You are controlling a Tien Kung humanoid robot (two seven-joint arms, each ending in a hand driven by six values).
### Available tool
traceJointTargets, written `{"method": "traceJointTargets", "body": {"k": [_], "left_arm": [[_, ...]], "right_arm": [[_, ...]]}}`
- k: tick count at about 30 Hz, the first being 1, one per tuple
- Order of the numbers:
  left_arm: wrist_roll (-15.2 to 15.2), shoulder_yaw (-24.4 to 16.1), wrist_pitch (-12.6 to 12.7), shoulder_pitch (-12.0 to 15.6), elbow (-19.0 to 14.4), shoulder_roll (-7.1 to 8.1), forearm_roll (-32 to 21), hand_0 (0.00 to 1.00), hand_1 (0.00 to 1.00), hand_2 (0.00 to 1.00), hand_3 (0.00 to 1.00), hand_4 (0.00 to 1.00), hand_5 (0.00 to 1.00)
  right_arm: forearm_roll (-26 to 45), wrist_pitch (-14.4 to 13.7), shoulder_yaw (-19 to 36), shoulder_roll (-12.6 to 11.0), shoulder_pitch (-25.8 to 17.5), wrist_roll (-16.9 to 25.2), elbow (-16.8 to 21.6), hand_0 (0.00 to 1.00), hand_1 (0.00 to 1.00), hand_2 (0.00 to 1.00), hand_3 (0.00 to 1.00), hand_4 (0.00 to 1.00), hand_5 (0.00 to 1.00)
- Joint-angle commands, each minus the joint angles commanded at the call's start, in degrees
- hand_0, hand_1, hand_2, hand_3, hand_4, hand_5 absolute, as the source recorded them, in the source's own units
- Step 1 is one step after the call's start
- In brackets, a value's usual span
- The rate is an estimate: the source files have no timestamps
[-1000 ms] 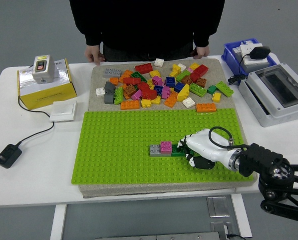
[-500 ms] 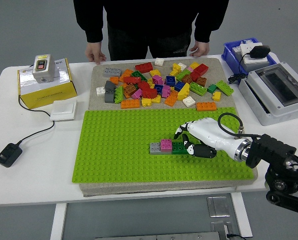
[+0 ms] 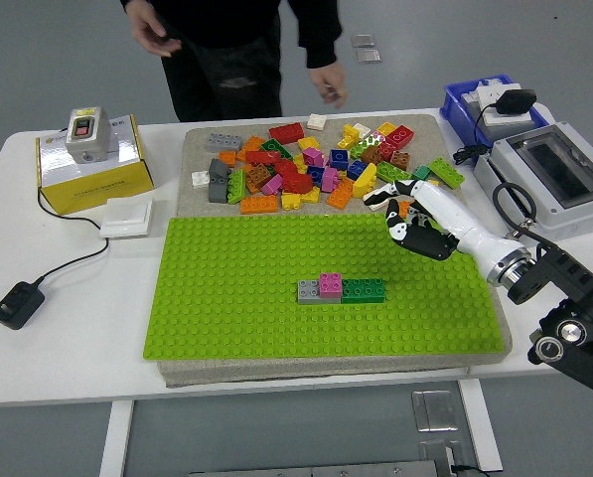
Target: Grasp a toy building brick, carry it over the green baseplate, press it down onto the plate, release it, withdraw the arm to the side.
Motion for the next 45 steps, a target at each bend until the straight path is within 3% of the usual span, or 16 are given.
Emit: {"method": "traceJointTargets", "body": {"k": [5, 6, 11, 12, 17, 18, 23, 24, 26, 45], "left_arm": [[-0.1, 0.0, 0.0, 0.0, 0.0, -0.08, -0.1, 0.645, 0.629, 0.579, 0.646, 0.318, 0.6], [-0.1, 0.1, 0.0, 0.0, 0.0, -0.1, -0.1, 0.645, 0.629, 0.578, 0.646, 0.32, 0.6], [0.0, 0.1, 0.0, 0.1, 0.0, -0.13, -0.1, 0.645, 0.629, 0.578, 0.646, 0.32, 0.6], [0.0, 0.1, 0.0, 0.1, 0.0, -0.12, -0.1, 0.645, 0.629, 0.578, 0.646, 0.322, 0.597], [0.1, 0.1, -0.1, 0.1, 0.0, -0.08, -0.2, 0.645, 0.629, 0.578, 0.646, 0.322, 0.597], [0.1, 0.2, -0.1, 0.1, 0.0, -0.06, -0.2, 0.645, 0.629, 0.577, 0.646, 0.325, 0.593], [0.2, 0.2, -0.2, 0.0, 0.0, 0.07, -0.1, 0.645, 0.629, 0.577, 0.646, 0.325, 0.593], [0.2, 0.3, -0.2, 0.0, 0.0, 0.12, 0.0, 0.646, 0.629, 0.576, 0.645, 0.331, 0.59], [0.3, 0.3, -0.2, -0.1, 0.0, 0.23, 0.0, 0.646, 0.629, 0.576, 0.645, 0.331, 0.59], [0.8, 0.1, -0.6, 0.1, 0.0, 1.16, 0.9, 0.649, 0.632, 0.575, 0.645, 0.351, 0.567]], "right_arm": [[10.1, 3.5, 8.0, 4.1, -3.1, 5.6, -3.7, 0.039, 0.239, 0.707, 0.697, 0.072, 0.36], [12.2, 4.3, 9.3, 4.7, -3.5, 6.6, -4.4, 0.403, 0.563, 0.704, 0.69, 0.33, 0.432], [22.9, 8.3, 15.1, 6.5, -5.4, 10.5, -6.7, 0.403, 0.563, 0.704, 0.69, 0.33, 0.432], [24.8, 8.7, 15.6, 6.5, -5.6, 10.8, -6.8, 0.635, 0.656, 0.718, 0.692, 0.481, 0.542], [32.8, 9.8, 16.4, 6.6, -6.2, 11.6, -7.7, 0.635, 0.656, 0.718, 0.692, 0.481, 0.542], [34.4, 9.4, 15.9, 6.7, -6.3, 11.8, -7.5, 0.719, 0.691, 0.73, 0.734, 0.613, 0.67], [40.9, 8.0, 13.9, 7.2, -6.4, 12.7, -6.6, 0.719, 0.691, 0.73, 0.734, 0.613, 0.67], [42.1, 8.0, 13.7, 7.3, -6.4, 12.9, -6.6, 0.716, 0.691, 0.726, 0.741, 0.667, 0.701], [44.2, 8.1, 13.3, 7.5, -6.5, 13.1, -6.6, 0.716, 0.691, 0.726, 0.741, 0.667, 0.701], [47.3, 8.8, 13.2, 7.6, -7.7, 13.4, -6.7, 0.72, 0.692, 0.724, 0.737, 0.673, 0.739]]}}
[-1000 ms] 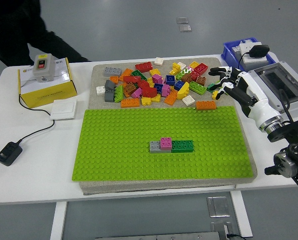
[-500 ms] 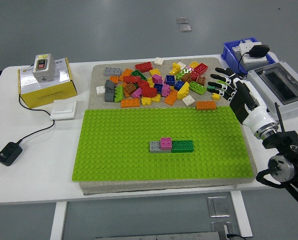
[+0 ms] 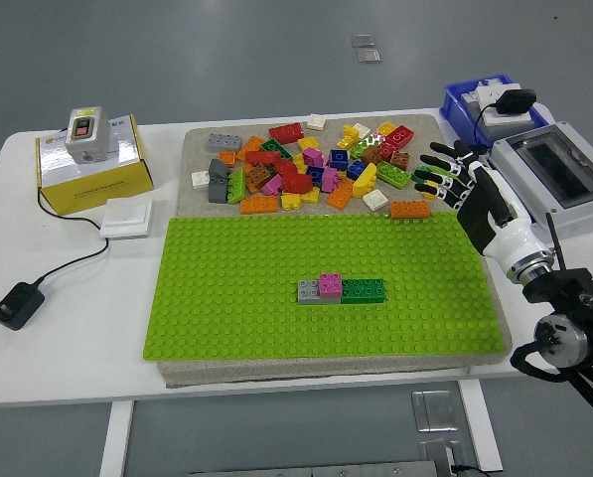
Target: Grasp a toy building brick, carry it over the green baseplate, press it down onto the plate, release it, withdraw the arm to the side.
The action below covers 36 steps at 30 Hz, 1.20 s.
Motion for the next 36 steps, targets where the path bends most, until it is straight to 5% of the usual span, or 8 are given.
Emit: {"method": "traceJointTargets", "body": {"k": [36], "left_arm": [[0.0, 0.1, 0.0, 1.1, 0.0, -1.11, -1.2, 0.652, 0.634, 0.575, 0.649, 0.371, 0.543]], "right_arm": [[-4.9, -3.7, 1.6, -1.3, 0.0, -2.2, 2.7, 0.717, 0.69, 0.725, 0.723, 0.647, 0.792]]}}
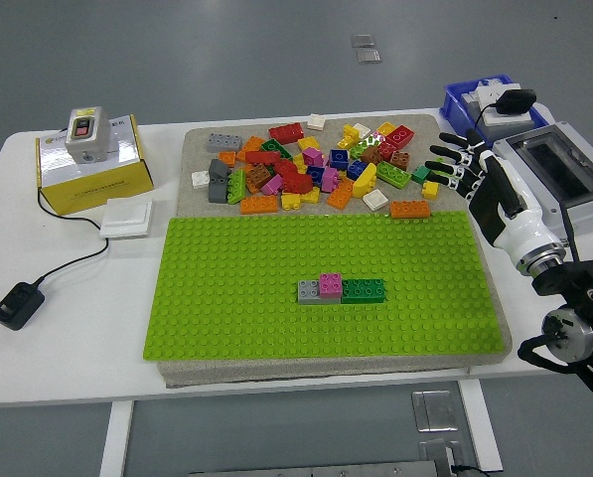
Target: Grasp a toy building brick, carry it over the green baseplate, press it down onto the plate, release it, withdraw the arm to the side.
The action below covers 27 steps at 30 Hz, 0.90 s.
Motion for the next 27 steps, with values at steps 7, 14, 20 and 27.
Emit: {"method": "traceJointTargets", "body": {"k": [7, 14, 20, 27], "left_arm": [[-0.1, -0.1, 0.0, -0.1, 0.0, -0.01, -0.1, 0.652, 0.634, 0.576, 0.652, 0.371, 0.542], [0.9, -2.6, 0.1, -0.3, 0.0, -0.04, 2.3, 0.652, 0.634, 0.577, 0.651, 0.372, 0.541], [1.1, -2.8, 0.2, -0.4, 0.0, 0.04, 2.4, 0.653, 0.633, 0.578, 0.652, 0.373, 0.541], [1.0, -2.6, 0.2, -0.7, 0.0, -0.06, 2.2, 0.653, 0.634, 0.579, 0.654, 0.378, 0.538]], "right_arm": [[-1.7, -1.2, 0.0, -0.6, 0.4, -0.8, 1.1, 0.664, 0.657, 0.724, 0.707, 0.61, 0.687], [-1.8, -1.3, 0.3, -0.7, 0.4, -0.8, 1.3, 0.557, 0.543, 0.718, 0.699, 0.589, 0.598], [-1.8, -1.3, 0.6, -0.7, 0.4, -0.7, 1.2, 0.446, 0.395, 0.707, 0.697, 0.585, 0.581], [-2.0, -1.5, 0.7, -0.6, 0.5, -0.8, 1.0, 0.43, 0.398, 0.706, 0.694, 0.585, 0.584]]}}
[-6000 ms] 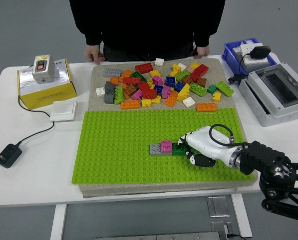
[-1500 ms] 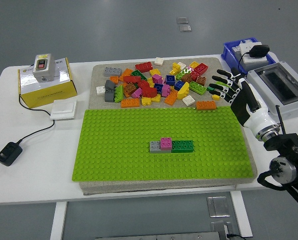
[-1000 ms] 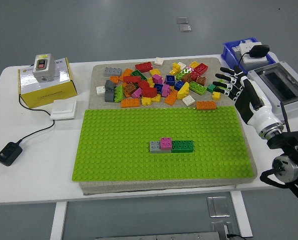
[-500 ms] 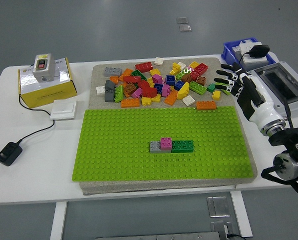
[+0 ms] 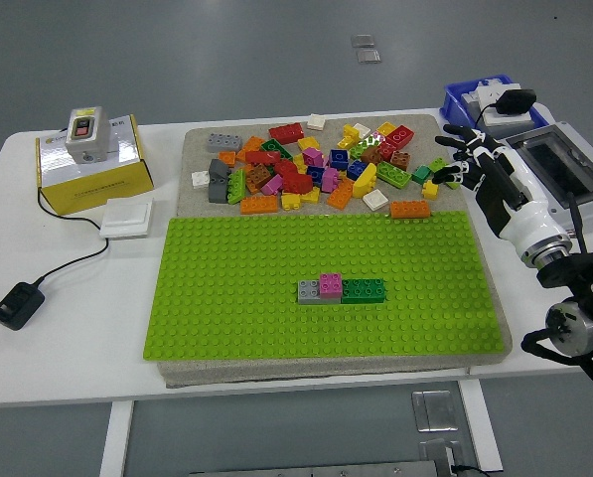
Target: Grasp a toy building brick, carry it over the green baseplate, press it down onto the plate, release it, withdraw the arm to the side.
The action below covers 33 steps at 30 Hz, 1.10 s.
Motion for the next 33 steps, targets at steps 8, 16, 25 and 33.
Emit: {"method": "traceJointTargets", "body": {"k": [8, 16, 25, 33], "left_arm": [[-0.7, 0.9, 0.0, -0.4, 0.0, -0.12, -1.3, 0.653, 0.634, 0.58, 0.655, 0.38, 0.539], [-1.4, 1.8, -0.1, -0.6, 0.0, -0.29, -2.6, 0.653, 0.633, 0.58, 0.655, 0.382, 0.537], [-1.5, 1.6, -0.1, -0.5, 0.0, -0.45, -2.5, 0.668, 0.656, 0.585, 0.655, 0.386, 0.535], [-2.1, 1.8, 0.1, -0.8, 0.0, -0.58, -2.9, 0.667, 0.649, 0.586, 0.655, 0.386, 0.534]], "right_arm": [[-1.8, -0.6, 1.2, 0.0, -0.1, -0.7, 0.4, 0.43, 0.426, 0.706, 0.692, 0.582, 0.587], [-1.8, 0.1, 3.0, 0.2, -0.5, -0.3, 0.3, 0.468, 0.526, 0.703, 0.691, 0.579, 0.587], [-2.3, 1.6, 2.4, 0.3, -0.3, -0.9, 0.2, 0.569, 0.63, 0.703, 0.691, 0.579, 0.601], [-9.7, 4.2, 0.4, 0.1, -0.1, -4.7, 1.3, 0.686, 0.659, 0.705, 0.693, 0.571, 0.632]]}}
